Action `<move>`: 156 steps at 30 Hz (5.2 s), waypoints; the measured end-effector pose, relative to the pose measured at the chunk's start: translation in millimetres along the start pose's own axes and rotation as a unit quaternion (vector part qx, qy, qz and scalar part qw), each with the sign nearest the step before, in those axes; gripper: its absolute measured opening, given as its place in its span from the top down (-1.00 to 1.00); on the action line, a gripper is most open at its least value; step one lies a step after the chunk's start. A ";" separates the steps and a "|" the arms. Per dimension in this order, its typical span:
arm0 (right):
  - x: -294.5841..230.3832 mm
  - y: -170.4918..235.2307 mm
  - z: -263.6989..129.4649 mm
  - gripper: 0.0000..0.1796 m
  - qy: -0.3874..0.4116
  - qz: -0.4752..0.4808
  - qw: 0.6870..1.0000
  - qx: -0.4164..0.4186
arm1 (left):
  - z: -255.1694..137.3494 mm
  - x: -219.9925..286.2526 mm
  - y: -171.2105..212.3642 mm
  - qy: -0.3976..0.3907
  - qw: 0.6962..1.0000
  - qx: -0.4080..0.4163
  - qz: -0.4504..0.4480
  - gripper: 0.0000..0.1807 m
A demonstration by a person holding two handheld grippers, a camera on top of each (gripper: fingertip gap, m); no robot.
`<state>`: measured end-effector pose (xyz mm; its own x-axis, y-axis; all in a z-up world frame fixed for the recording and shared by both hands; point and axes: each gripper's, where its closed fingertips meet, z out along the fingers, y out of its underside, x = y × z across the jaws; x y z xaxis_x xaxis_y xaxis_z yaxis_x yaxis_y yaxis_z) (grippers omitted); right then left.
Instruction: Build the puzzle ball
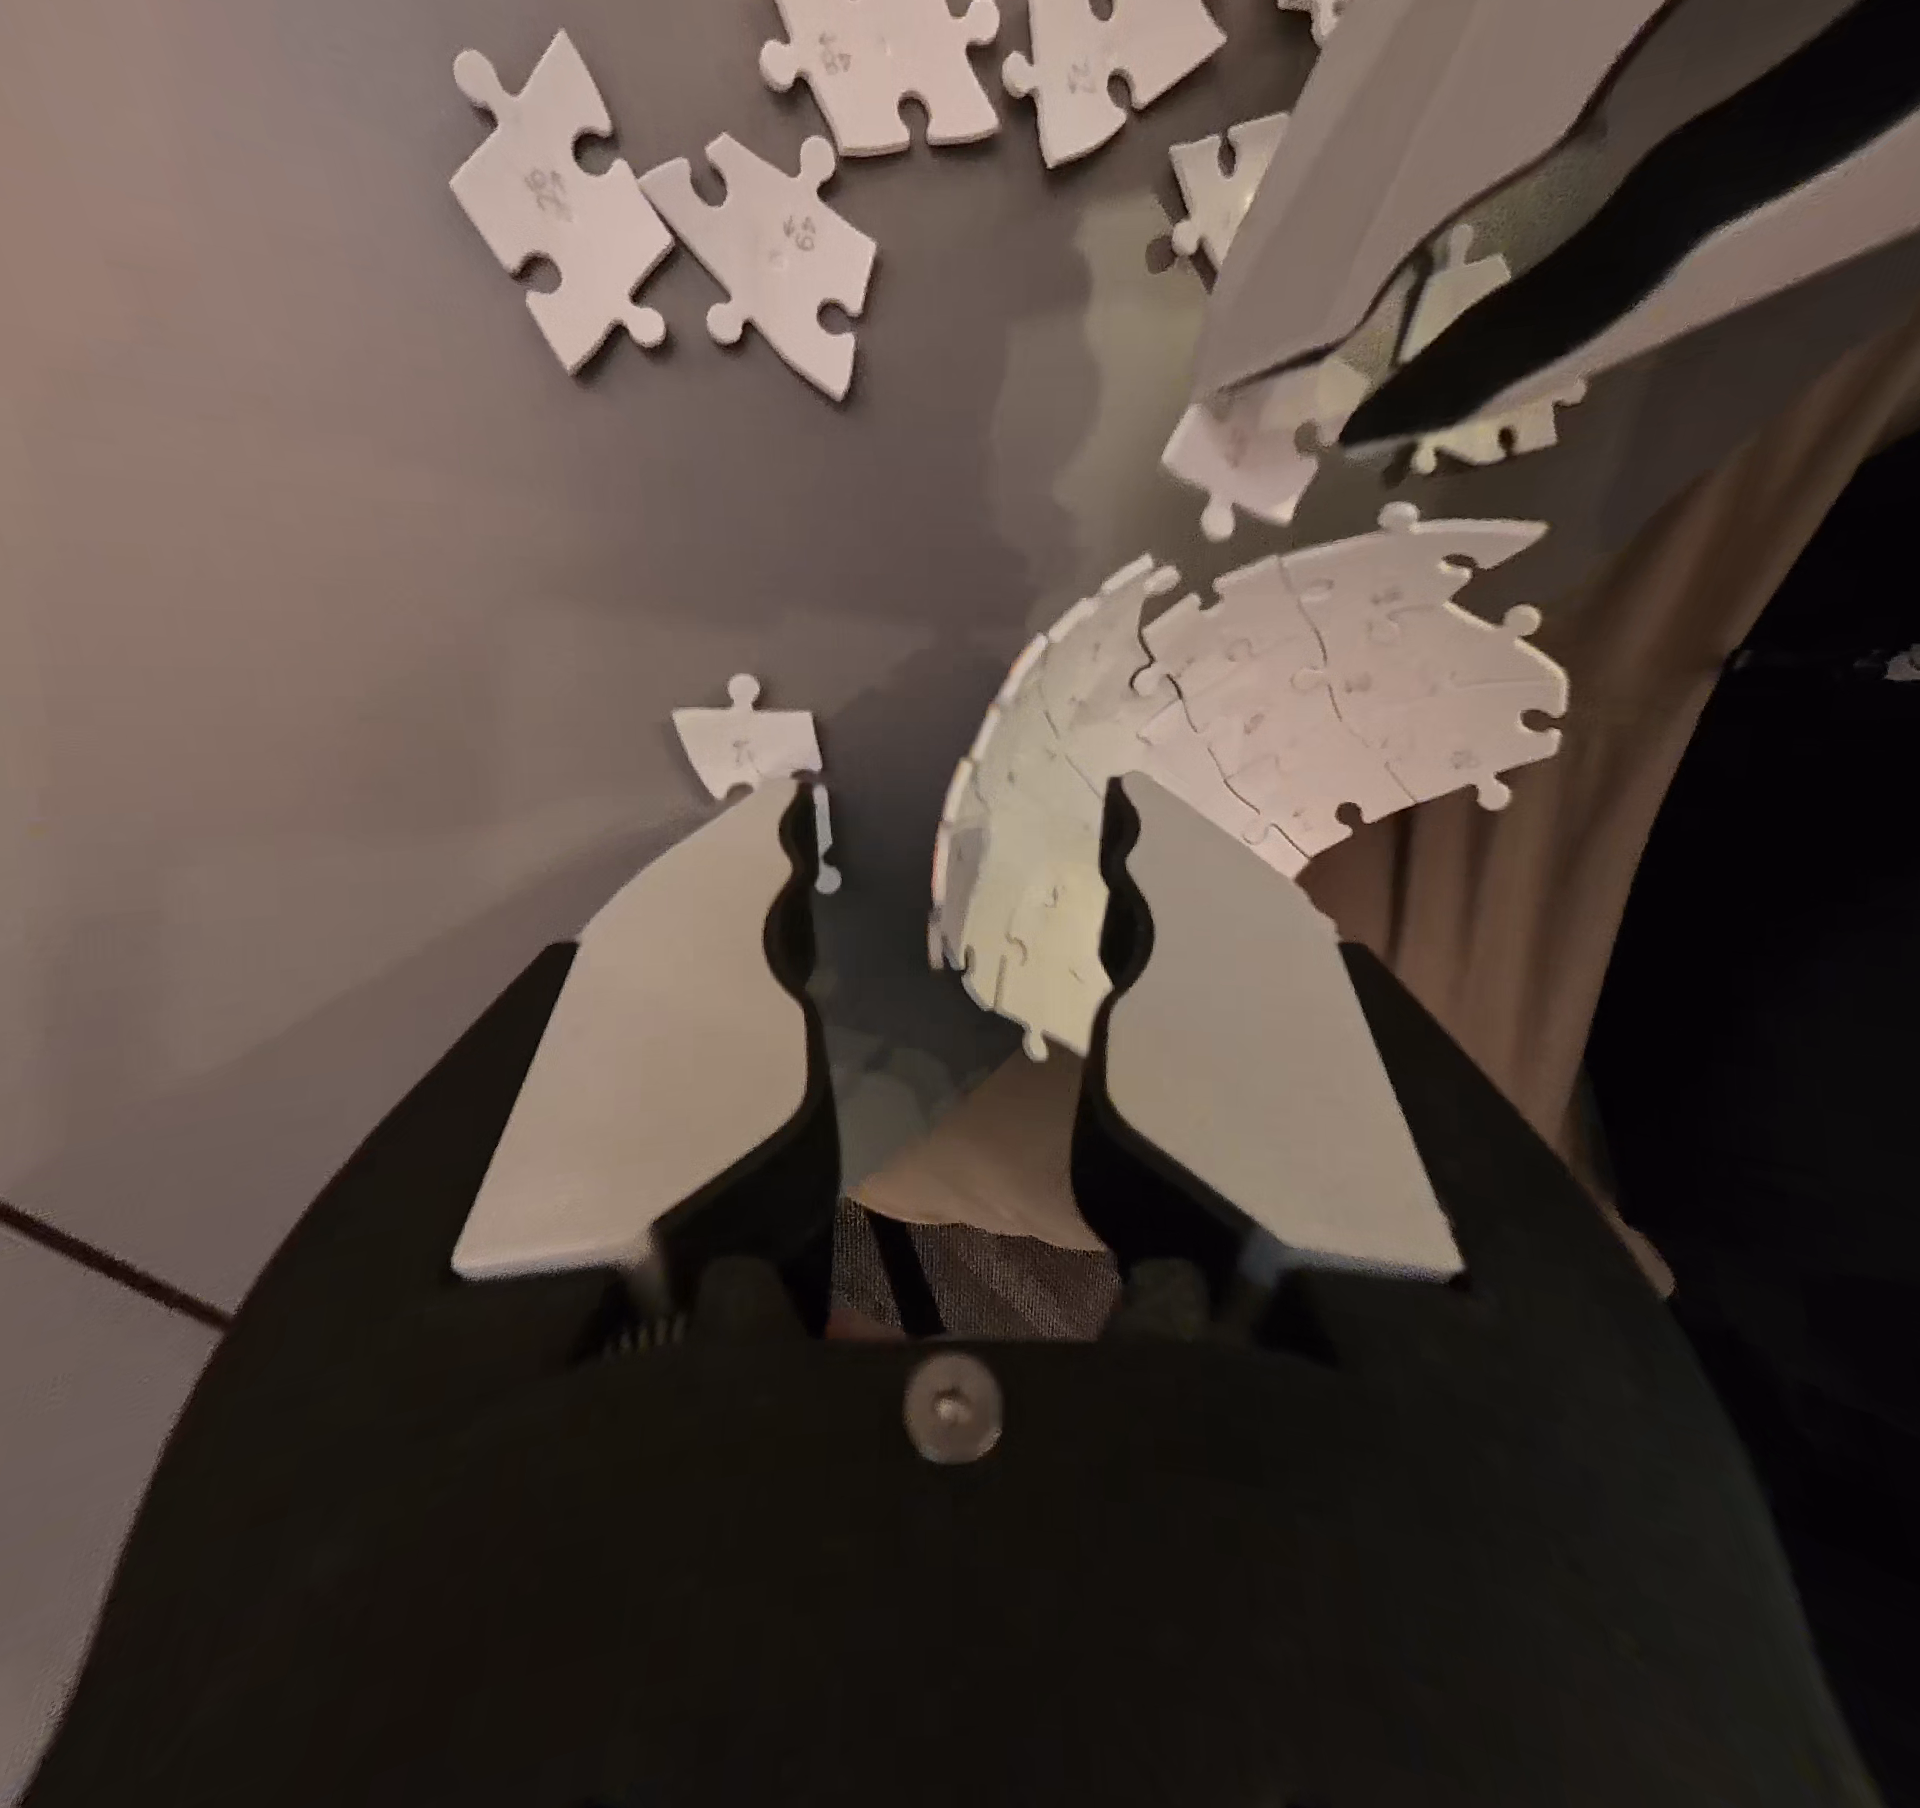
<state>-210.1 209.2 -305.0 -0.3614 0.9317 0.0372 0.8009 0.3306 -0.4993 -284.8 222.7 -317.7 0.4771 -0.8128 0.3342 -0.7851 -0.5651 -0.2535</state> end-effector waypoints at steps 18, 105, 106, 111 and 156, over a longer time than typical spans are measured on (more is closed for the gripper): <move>-7.4 -7.0 -7.7 0.72 -0.010 -0.024 0.999 0.040 | -8.0 25.7 46.6 0.011 0.943 0.229 -0.243 0.37; -6.1 -3.5 39.5 1.00 0.158 -0.040 0.986 0.020 | -16.6 -5.1 -16.6 -0.189 0.972 -0.109 -0.091 0.96; -5.8 -2.8 39.3 1.00 0.161 -0.039 0.986 0.020 | -16.7 -4.7 -16.8 -0.191 0.971 -0.108 -0.090 0.96; -7.0 -1.2 39.2 1.00 0.166 -0.038 0.985 0.025 | -17.8 -3.2 -17.2 -0.209 0.968 -0.106 -0.086 0.96; 5.2 0.6 40.2 1.00 0.172 0.180 0.967 0.054 | -19.9 2.0 -10.4 -0.253 0.959 -0.067 -0.109 0.96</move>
<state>-230.6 208.2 -339.9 0.1273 0.9846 0.1202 0.7840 -0.0256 -0.6202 -283.5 229.8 -296.4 0.7400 -0.6606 -0.1262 -0.6720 -0.7340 -0.0982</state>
